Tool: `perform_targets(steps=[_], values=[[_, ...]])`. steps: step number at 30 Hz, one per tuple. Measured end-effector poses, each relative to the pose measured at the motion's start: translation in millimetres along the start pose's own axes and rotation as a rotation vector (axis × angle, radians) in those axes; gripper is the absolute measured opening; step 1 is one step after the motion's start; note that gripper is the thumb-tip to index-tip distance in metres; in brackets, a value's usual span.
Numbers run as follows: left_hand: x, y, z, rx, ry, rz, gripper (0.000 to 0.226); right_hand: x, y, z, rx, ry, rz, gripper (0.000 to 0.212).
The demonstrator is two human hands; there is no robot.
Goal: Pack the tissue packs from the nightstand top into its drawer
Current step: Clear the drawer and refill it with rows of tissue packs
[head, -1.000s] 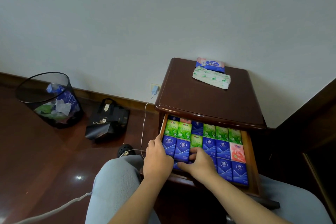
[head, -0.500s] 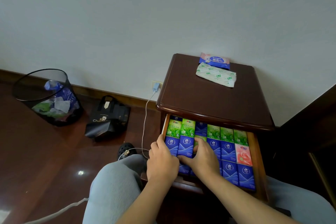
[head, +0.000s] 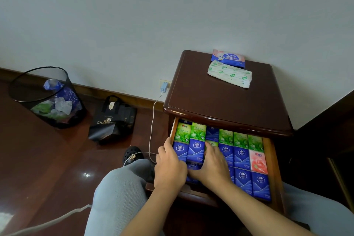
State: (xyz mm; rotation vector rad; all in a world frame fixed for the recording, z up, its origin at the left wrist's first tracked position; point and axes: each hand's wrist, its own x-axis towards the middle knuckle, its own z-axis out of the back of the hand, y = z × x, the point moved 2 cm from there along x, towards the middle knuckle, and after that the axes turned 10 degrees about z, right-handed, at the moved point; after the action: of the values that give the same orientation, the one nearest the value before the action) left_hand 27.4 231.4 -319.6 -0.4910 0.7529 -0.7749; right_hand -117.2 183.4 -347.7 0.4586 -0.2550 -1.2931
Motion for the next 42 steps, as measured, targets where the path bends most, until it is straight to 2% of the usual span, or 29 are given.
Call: perform_targets(steps=[6,13,21,27,32,38,42], values=[[-6,-3,5,-0.060,0.004,0.020,0.076,-12,5,-2,-0.074,0.074,0.001,0.146],[-10,-4,8,-0.059,0.002,0.012,0.075,-7,16,-2,-0.059,-0.011,-0.058,0.117],[-9,-4,7,-0.026,-0.013,-0.008,0.074,5,11,2,-0.077,-0.060,-0.090,0.116],[-8,-4,5,-0.013,-0.049,-0.019,0.066,13,11,6,-0.082,-0.119,-0.112,0.105],[-6,-3,1,0.015,-0.059,-0.022,0.069,25,10,4,-0.102,-0.179,-0.128,0.111],[-6,-2,-4,0.069,-0.083,-0.042,0.074,45,7,-2,-0.095,-0.240,-0.189,0.101],[-2,-1,-5,0.080,-0.082,-0.041,0.074,63,9,-4,0.015,-0.278,-0.258,0.083]])
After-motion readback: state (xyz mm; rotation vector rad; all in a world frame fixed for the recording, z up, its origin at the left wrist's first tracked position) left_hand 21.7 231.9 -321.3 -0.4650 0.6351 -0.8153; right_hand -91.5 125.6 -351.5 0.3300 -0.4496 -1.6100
